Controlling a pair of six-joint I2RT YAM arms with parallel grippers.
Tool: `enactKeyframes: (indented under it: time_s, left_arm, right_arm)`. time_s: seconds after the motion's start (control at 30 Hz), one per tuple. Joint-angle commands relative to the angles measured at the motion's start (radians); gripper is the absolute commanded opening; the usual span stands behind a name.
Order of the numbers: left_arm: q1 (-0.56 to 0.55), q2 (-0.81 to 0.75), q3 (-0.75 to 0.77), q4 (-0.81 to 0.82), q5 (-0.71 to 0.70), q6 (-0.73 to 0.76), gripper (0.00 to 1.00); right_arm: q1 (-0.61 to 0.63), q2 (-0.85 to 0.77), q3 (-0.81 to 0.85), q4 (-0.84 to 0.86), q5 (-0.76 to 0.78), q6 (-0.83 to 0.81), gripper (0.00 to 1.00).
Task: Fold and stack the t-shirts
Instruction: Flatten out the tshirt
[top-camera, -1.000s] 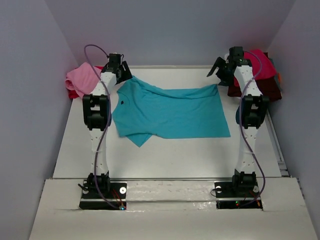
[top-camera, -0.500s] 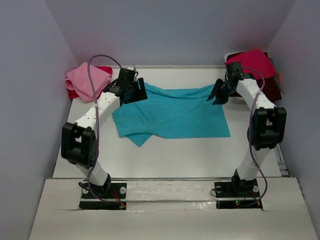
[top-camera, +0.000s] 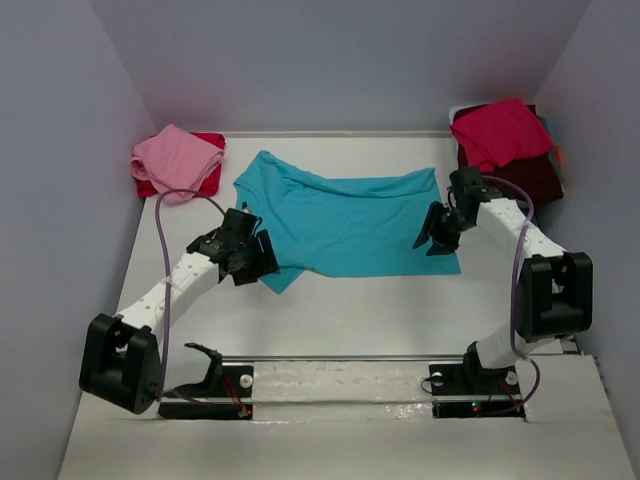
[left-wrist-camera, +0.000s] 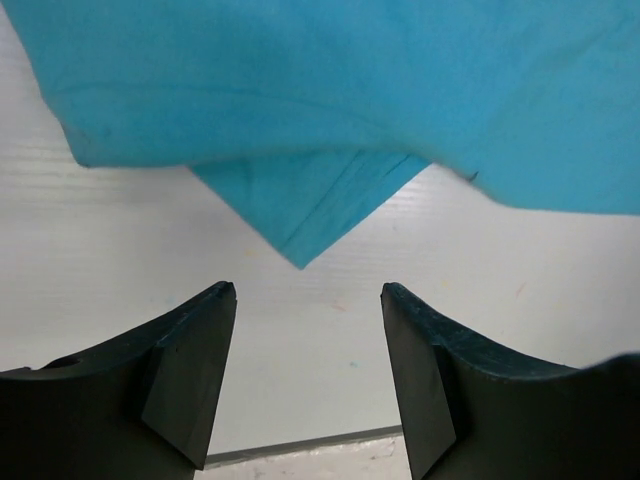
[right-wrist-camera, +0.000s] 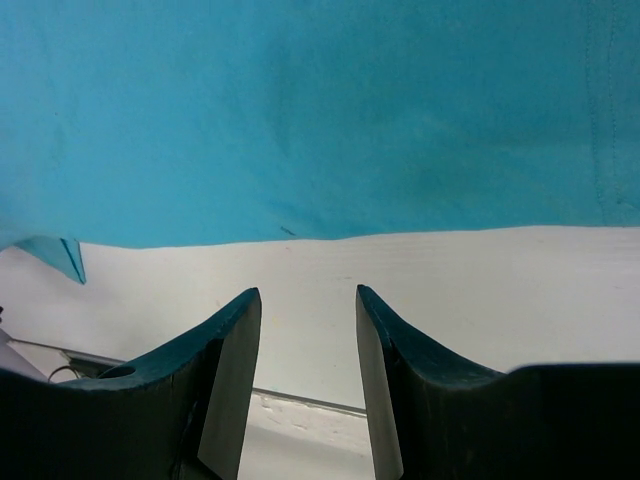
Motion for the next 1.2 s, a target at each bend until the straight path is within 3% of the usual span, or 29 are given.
enactKeyframes:
  time_s: [0.0,0.17,0.4,0.83,1.17]
  left_arm:
    - [-0.008,-0.141,-0.101,0.004,0.06,-0.067,0.71]
    - [-0.008,-0.195,-0.219,0.062,0.139,-0.096,0.71]
    - [-0.008,-0.147,-0.254,0.164,0.252,-0.136,0.68]
    - [-0.008,-0.055,-0.262,0.265,0.269,-0.159,0.68]
    - [0.084,-0.046,-0.26,0.237,0.272,-0.113,0.68]
  right_arm:
    - [-0.007,-0.058,-0.031,0.059,-0.014,-0.012,0.49]
    - [-0.007,-0.069,-0.04,0.061,-0.015,-0.011,0.49]
    - [-0.007,-0.084,-0.037,0.053,-0.011,-0.011,0.49]
    - [-0.007,-0.116,-0.056,0.048,-0.007,-0.012,0.49]
    - [-0.007,-0.089,-0.045,0.051,-0.012,-0.017,0.49]
